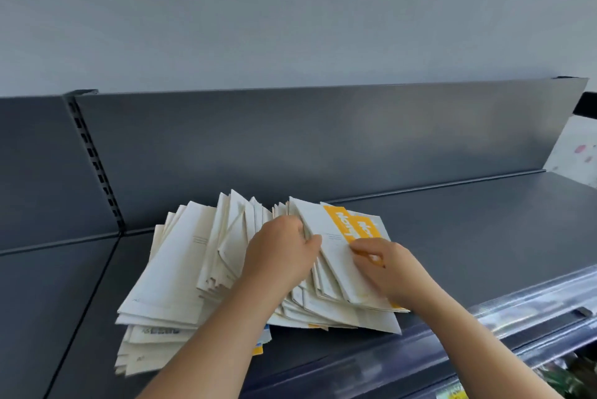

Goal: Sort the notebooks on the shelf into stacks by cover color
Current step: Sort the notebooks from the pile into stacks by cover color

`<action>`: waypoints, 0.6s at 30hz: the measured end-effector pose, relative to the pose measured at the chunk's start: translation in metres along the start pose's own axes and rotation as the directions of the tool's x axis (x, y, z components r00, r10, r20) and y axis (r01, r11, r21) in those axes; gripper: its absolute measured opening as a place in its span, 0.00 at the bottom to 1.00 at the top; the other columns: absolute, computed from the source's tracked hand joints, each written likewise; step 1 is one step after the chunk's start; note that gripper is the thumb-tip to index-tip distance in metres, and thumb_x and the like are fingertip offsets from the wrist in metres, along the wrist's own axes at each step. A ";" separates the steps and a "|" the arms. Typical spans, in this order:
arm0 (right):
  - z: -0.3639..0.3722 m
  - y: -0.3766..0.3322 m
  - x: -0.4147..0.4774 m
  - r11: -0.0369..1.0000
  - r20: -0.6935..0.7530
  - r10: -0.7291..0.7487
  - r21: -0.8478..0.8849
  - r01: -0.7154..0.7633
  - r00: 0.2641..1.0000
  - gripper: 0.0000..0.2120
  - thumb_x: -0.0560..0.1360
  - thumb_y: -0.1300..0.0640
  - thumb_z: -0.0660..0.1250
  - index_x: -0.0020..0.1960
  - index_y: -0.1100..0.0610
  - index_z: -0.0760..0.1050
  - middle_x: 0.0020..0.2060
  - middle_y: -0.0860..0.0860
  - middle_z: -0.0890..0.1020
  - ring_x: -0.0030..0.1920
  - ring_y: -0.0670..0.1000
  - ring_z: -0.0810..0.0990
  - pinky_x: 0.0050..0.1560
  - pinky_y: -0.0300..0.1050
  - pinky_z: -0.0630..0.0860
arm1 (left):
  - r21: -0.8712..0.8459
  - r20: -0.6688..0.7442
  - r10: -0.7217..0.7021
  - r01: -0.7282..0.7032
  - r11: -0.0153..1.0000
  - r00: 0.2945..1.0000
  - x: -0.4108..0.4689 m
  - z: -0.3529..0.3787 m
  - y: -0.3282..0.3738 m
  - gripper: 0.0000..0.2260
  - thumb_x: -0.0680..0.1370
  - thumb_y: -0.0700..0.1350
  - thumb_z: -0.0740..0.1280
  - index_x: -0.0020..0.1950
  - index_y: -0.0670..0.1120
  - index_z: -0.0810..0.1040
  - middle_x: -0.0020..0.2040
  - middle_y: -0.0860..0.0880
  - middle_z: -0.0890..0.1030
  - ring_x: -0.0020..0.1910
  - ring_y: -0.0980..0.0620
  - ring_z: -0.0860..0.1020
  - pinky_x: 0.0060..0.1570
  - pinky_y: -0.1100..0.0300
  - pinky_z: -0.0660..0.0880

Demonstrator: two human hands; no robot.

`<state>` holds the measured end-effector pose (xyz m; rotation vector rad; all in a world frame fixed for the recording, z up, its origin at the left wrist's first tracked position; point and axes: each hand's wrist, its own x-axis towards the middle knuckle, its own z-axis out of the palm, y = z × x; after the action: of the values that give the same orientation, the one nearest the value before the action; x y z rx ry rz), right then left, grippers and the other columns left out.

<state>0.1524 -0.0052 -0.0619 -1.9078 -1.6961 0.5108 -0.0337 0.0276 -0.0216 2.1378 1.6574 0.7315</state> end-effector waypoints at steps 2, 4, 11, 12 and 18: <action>-0.002 0.001 0.000 0.998 0.054 -0.051 0.048 0.048 0.997 0.13 0.79 0.52 0.60 0.60 0.43 0.76 0.54 0.31 0.74 0.50 0.37 0.73 0.45 0.28 0.68 | 0.001 -0.035 -0.055 0.055 0.998 0.998 0.000 0.005 0.004 0.11 0.74 0.57 0.66 0.42 0.49 0.76 0.38 0.54 0.80 0.38 0.53 0.78 0.33 0.59 0.72; -0.006 0.003 0.001 0.996 0.089 -0.074 0.060 0.069 0.993 0.13 0.80 0.53 0.58 0.59 0.41 0.76 0.55 0.32 0.75 0.49 0.39 0.75 0.43 0.29 0.69 | 0.007 -0.048 -0.094 0.094 0.996 0.994 0.000 0.006 0.008 0.07 0.73 0.53 0.68 0.43 0.51 0.76 0.37 0.55 0.80 0.38 0.55 0.78 0.30 0.61 0.68; -0.013 0.030 0.007 0.998 0.028 0.063 -0.024 -0.062 0.998 0.15 0.81 0.53 0.54 0.63 0.52 0.73 0.48 0.49 0.79 0.35 0.43 0.73 0.32 0.35 0.68 | -0.014 -0.137 -0.151 0.150 0.989 0.979 -0.006 0.010 0.015 0.02 0.75 0.45 0.65 0.43 0.50 0.74 0.34 0.55 0.78 0.33 0.56 0.75 0.27 0.62 0.64; -0.012 0.030 0.006 0.998 0.038 0.067 -0.021 -0.066 0.997 0.15 0.81 0.53 0.53 0.63 0.52 0.73 0.46 0.48 0.78 0.35 0.44 0.73 0.32 0.35 0.68 | -0.001 -0.165 -0.149 0.151 0.988 0.975 -0.007 0.010 0.016 0.03 0.75 0.45 0.65 0.42 0.49 0.74 0.32 0.55 0.76 0.32 0.56 0.73 0.26 0.62 0.63; -0.007 0.020 -0.001 0.997 0.091 0.017 0.068 -0.024 0.996 0.19 0.82 0.57 0.50 0.70 0.48 0.68 0.56 0.47 0.76 0.43 0.45 0.75 0.40 0.34 0.70 | 0.054 -0.160 -0.166 0.177 0.983 0.973 -0.014 0.010 0.018 0.06 0.72 0.48 0.67 0.40 0.46 0.78 0.33 0.52 0.81 0.32 0.52 0.77 0.29 0.61 0.69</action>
<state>0.1723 -0.0080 -0.0693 -1.8802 -1.6938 0.6642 -0.0167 0.0100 -0.0222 1.9934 1.9464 0.8171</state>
